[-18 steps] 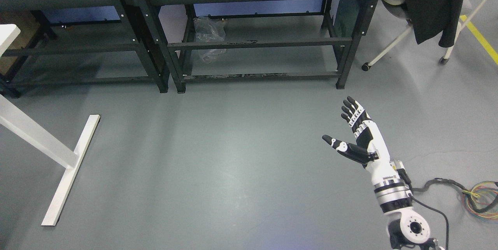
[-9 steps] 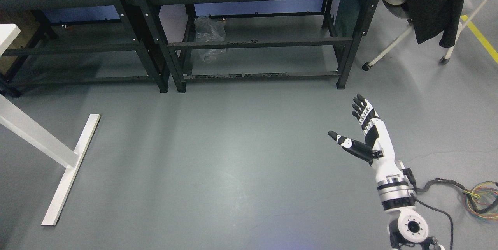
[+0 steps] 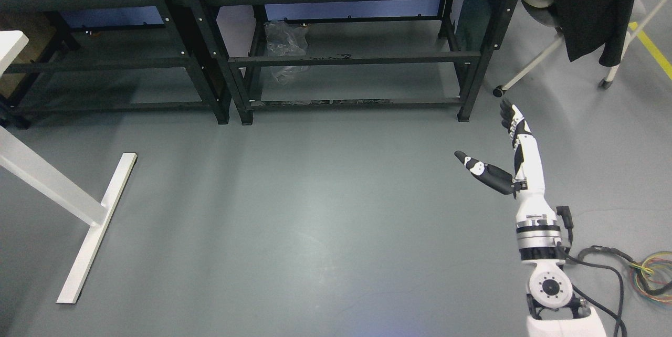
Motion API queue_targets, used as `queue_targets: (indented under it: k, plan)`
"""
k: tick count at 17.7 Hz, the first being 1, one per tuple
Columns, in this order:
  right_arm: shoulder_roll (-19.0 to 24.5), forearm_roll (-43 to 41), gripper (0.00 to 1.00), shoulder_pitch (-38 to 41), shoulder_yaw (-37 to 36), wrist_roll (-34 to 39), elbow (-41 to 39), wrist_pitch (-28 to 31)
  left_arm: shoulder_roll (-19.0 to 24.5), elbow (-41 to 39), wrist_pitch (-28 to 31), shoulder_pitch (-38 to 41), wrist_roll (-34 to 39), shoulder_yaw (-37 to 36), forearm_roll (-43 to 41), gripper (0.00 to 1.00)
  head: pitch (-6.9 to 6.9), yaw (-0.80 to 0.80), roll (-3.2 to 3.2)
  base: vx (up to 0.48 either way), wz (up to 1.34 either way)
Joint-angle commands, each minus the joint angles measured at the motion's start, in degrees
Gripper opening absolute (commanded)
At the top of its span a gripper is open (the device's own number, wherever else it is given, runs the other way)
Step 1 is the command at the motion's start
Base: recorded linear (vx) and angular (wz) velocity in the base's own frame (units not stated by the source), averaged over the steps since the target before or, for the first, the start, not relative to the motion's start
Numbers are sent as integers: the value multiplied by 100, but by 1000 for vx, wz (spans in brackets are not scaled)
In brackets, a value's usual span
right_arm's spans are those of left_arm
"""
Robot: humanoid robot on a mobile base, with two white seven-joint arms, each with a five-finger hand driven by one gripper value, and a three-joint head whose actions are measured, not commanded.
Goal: Pick pink block from left shelf to tray
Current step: 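Drive toward the shelf and raise the right hand toward the green tray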
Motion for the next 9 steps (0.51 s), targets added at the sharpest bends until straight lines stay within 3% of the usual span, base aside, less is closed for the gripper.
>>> queue_targets:
  k: [1,4,6,9]
  plan:
    - [-185,3567,100,39,-18,-162,-51,-196,100,-100,-3,-167,3,0,0,100,0,0,0,82,91]
    - [-193,3977,99,48,-35,-347,-148,-390,100,-100,-3,-167,3,0,0,100,0,0,0,137,136]
    - [-228,5099,99,48,-44,-600,-183,-364,100,-100,-3,-167,3,0,0,100,0,0,0,177,167]
    - [-229,5613,99,48,-27,-1339,-262,30,100,-100,-3,-167,3,0,0,100,0,0,0,212,211]
